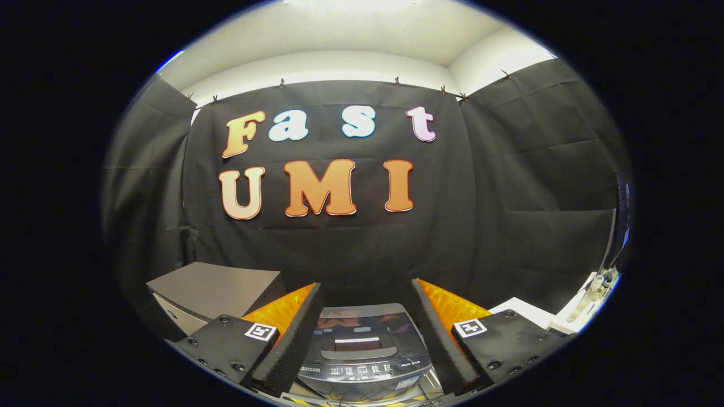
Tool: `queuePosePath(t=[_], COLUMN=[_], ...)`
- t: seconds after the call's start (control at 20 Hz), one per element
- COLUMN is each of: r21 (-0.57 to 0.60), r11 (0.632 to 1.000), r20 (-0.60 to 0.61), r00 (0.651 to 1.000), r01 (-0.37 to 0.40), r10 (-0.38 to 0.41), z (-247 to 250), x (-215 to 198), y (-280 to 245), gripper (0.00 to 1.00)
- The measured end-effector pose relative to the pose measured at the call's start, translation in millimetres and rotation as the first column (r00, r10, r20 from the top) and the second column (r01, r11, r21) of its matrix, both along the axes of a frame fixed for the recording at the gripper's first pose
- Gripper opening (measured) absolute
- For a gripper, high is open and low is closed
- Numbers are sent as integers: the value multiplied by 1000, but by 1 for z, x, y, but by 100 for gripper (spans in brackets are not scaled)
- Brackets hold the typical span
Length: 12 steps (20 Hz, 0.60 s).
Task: Put the clothes into the washing machine and then close the washing machine lid.
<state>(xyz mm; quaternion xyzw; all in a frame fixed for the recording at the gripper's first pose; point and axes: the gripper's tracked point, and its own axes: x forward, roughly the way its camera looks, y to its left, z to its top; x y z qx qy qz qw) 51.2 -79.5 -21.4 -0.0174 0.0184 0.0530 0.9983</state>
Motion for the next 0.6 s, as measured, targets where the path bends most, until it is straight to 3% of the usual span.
queuePosePath(t=[0.6], r21=[-18], r11=[999], r20=[1], r00=[999], r01=[-32], r10=[32], z=[3], x=[-40], y=[-10], gripper=[98])
